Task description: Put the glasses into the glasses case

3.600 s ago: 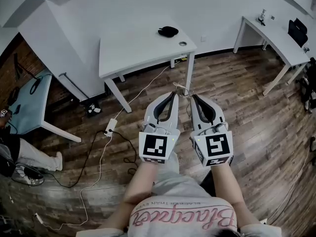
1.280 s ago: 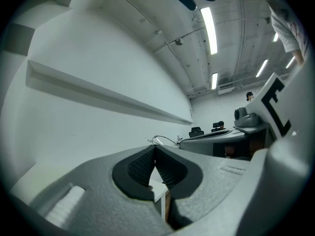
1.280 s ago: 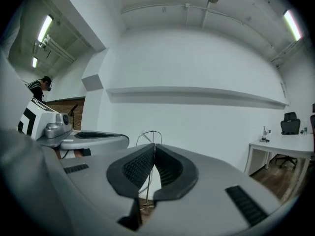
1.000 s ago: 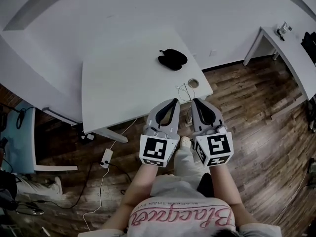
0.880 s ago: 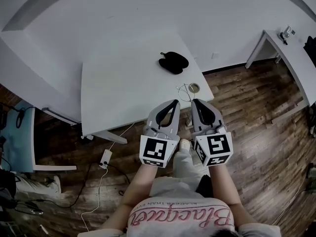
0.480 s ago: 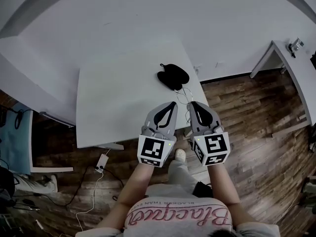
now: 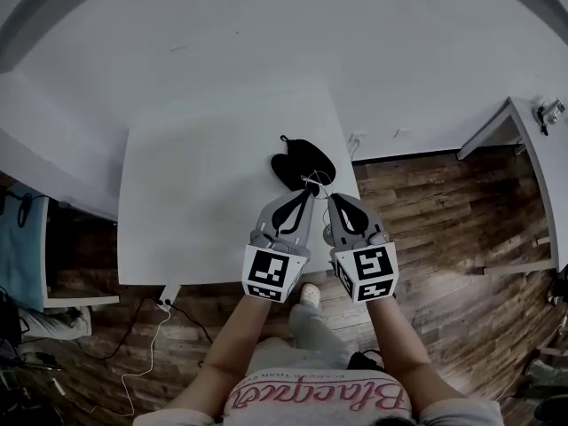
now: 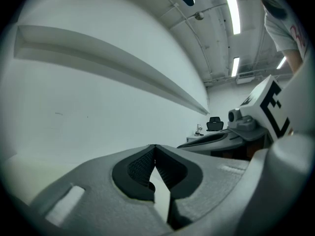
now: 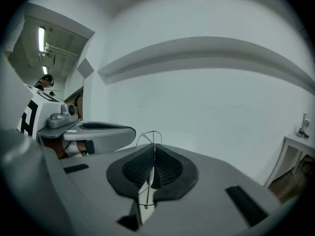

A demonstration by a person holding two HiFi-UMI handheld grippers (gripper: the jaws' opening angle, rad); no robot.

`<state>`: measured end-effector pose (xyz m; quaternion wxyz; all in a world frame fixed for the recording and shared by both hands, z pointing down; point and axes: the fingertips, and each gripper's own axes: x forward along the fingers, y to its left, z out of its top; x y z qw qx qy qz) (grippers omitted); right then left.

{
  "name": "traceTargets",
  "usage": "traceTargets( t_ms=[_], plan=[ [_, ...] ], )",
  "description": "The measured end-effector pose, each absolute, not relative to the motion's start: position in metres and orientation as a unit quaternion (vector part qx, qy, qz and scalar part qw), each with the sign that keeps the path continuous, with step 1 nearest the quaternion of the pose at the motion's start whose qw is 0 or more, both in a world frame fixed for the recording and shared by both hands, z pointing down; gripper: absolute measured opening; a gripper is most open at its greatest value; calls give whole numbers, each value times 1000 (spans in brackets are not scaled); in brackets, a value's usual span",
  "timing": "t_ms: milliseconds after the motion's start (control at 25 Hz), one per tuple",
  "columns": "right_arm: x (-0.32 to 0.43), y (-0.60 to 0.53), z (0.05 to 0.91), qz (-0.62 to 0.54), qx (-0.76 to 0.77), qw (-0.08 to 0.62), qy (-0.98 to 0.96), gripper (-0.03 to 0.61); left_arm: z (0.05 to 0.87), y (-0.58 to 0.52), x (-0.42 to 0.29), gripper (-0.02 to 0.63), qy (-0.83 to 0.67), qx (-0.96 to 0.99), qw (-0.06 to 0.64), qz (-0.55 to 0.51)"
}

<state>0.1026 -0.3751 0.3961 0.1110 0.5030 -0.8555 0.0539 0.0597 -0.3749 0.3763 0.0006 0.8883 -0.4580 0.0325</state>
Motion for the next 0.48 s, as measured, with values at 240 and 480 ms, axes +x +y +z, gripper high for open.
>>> traceTargets(
  t_ms=[240,480],
  plan=[
    [113,-422,425,69,491,127,-859,12,402,-414,60,6,-479,877,21,35],
    [104,-456,456,83,478,139,-863,12,429,-435,48,6,-494,868,38,40]
  ],
)
